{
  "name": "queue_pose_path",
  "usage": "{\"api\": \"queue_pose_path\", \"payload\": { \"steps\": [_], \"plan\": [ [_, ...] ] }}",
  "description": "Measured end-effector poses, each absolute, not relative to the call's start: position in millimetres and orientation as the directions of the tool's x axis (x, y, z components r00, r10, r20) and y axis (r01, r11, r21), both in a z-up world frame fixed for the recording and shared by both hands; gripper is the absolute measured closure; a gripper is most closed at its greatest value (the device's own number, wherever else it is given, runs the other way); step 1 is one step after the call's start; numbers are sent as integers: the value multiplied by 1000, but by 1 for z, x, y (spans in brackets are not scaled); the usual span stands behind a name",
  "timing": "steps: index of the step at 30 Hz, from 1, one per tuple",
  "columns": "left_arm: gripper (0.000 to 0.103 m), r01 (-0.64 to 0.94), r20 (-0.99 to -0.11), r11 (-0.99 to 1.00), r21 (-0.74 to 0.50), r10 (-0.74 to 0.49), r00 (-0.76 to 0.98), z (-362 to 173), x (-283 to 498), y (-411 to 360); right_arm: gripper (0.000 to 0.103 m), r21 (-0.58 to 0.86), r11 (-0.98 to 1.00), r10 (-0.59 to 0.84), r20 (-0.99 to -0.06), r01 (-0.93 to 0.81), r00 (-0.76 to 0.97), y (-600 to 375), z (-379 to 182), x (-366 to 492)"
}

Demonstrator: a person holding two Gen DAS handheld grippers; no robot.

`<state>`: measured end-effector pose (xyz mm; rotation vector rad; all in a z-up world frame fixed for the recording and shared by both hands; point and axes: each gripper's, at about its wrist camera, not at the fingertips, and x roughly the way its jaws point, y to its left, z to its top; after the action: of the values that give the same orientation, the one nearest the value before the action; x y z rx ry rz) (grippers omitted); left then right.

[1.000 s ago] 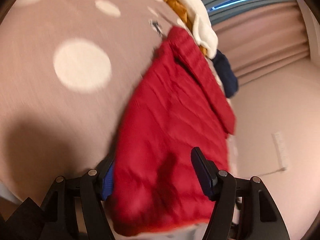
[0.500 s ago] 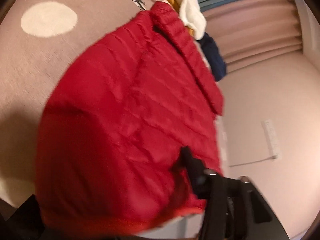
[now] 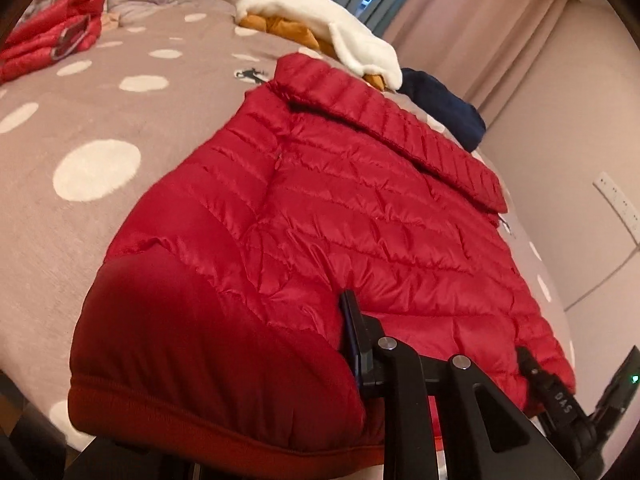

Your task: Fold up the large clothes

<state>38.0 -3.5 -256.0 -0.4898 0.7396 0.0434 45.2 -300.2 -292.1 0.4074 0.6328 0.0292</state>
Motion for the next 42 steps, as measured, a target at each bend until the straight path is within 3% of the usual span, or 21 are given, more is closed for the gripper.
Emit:
{"api": "queue_pose_path", "payload": {
  "steps": [10, 20, 23, 28, 35, 42],
  "plan": [
    [83, -226, -604, 933, -281, 11, 797, -231, 31, -10, 85, 291, 955, 103, -510, 59, 854, -290, -264, 30],
    [83, -231, -617, 937, -262, 21, 786, -231, 33, -12, 85, 255, 964, 73, -526, 76, 847, -286, -269, 30],
    [83, -223, -600, 944, -244, 34, 800, -227, 30, -15, 85, 290, 955, 93, -513, 70, 853, -291, -264, 29],
    [83, -232, -563, 958, -168, 100, 820, -223, 26, -24, 85, 224, 973, 50, -460, 61, 887, -283, -245, 21],
    [83, -252, -557, 946, -204, 99, 824, -217, 23, -16, 86, 246, 969, 77, -448, 40, 891, -282, -234, 18],
    [83, -250, -486, 960, -129, 159, 859, -198, 12, -29, 86, 238, 971, 71, -417, 34, 906, -282, -219, 12]
  ]
}}
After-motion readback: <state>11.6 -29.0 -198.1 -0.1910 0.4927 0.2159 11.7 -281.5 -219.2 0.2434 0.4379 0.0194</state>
